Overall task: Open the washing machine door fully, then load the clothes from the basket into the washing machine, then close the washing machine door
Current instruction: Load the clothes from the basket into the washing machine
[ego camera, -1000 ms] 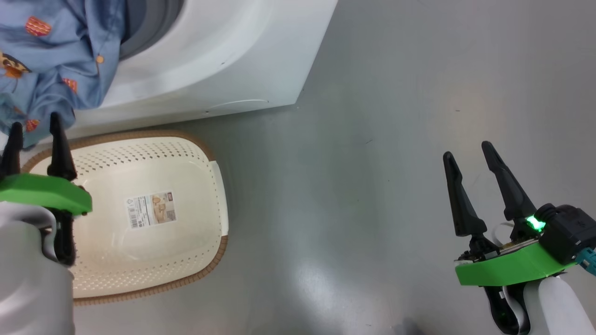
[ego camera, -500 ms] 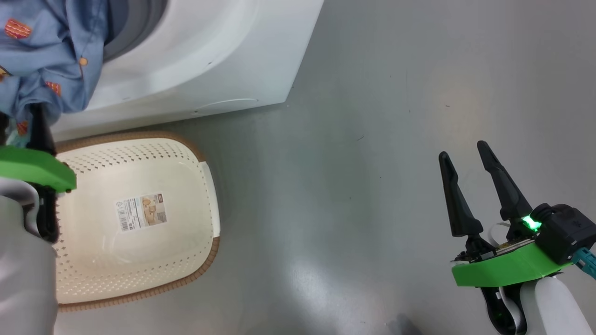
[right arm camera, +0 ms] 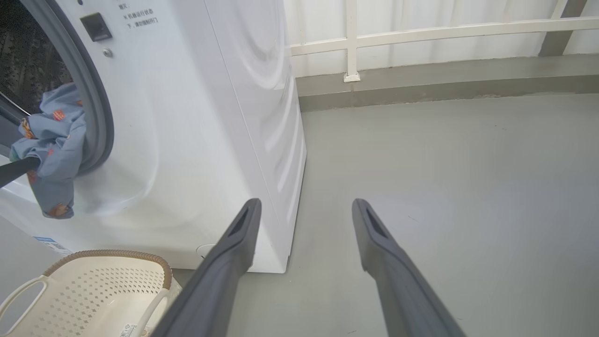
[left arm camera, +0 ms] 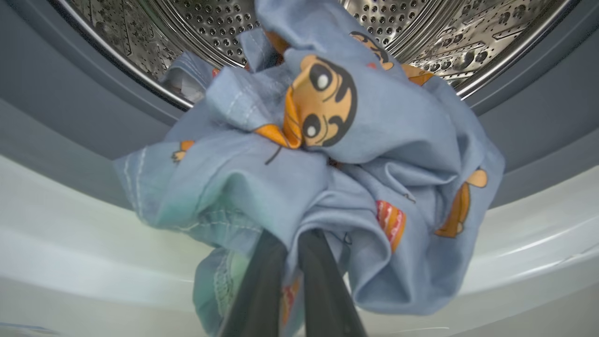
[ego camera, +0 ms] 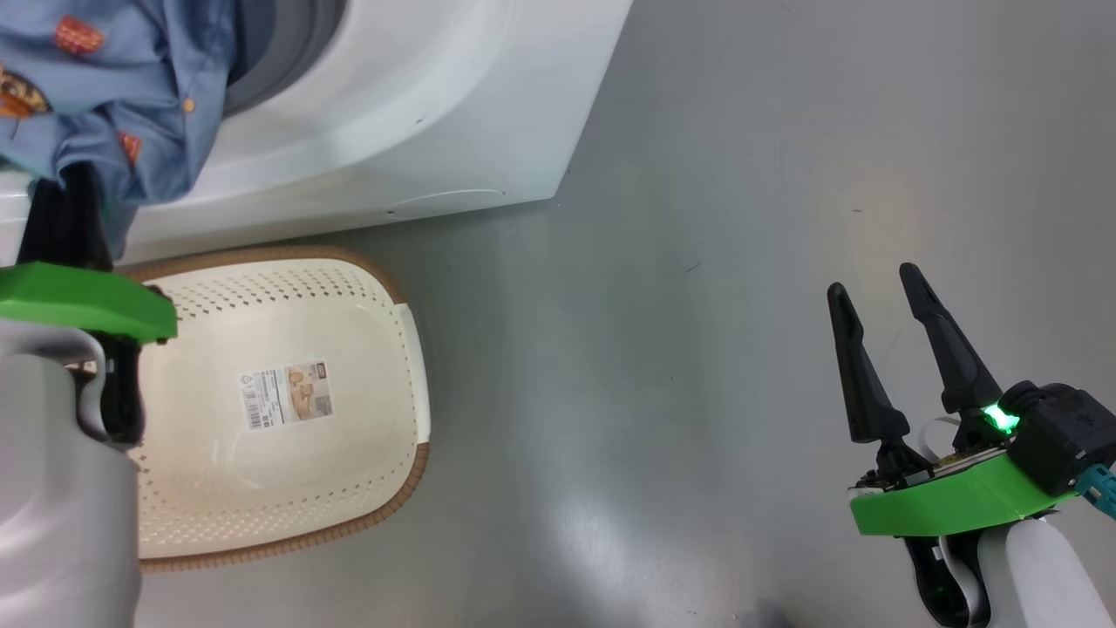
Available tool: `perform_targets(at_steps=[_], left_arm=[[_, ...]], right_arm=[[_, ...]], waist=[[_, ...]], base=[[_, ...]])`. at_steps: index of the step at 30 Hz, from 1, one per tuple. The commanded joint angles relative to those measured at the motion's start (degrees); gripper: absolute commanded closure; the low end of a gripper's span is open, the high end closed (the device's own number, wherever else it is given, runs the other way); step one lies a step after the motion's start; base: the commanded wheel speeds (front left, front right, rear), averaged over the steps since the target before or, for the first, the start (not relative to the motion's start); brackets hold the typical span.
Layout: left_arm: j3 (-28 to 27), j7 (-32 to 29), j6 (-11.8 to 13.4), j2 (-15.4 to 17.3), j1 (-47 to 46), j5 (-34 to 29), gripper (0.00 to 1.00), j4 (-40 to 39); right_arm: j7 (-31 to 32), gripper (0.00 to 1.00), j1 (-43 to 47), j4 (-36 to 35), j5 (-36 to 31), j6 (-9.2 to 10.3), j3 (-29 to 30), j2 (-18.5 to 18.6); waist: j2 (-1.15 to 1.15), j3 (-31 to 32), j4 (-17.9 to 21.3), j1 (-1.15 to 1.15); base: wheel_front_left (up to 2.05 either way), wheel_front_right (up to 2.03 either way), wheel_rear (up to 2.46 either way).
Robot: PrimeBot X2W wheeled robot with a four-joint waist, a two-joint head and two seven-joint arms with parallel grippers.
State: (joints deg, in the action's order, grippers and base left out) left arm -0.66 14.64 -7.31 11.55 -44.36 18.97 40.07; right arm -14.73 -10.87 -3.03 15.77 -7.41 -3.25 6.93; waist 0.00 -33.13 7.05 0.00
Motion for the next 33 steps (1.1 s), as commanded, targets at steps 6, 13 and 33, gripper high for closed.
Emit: perform_targets(at_steps=[6, 13, 33], left_arm=[[0.21, 0.36, -0.18, 1.52, 1.04, 2.22, 1.0, -7.57], [3.81, 0.36, -0.18, 3.32, -3.98, 5.56, 1.0, -8.93], [9.51, 0.36, -0.18, 11.3, -25.86, 8.02, 1.0, 4.24]], right_arm=[[-0.27, 0.0, 0.69, -1.33, -0.68, -0.08, -1.51, 0.09], [-0.27, 0.0, 0.34, -1.16, -0.49, -0.08, -2.35, 0.09], [-0.27, 0.0, -0.88, -0.97, 0.11, -0.08, -4.47, -0.98]], waist=[[0.0, 0.0, -0.44, 0.0], [0.0, -0.23, 0.39, 0.0], [0.0, -2.25, 5.81, 0.0]], base=[[0.0, 0.0, 0.0], [0.0, 0.0, 0.0], [0.0, 0.0, 0.0]])
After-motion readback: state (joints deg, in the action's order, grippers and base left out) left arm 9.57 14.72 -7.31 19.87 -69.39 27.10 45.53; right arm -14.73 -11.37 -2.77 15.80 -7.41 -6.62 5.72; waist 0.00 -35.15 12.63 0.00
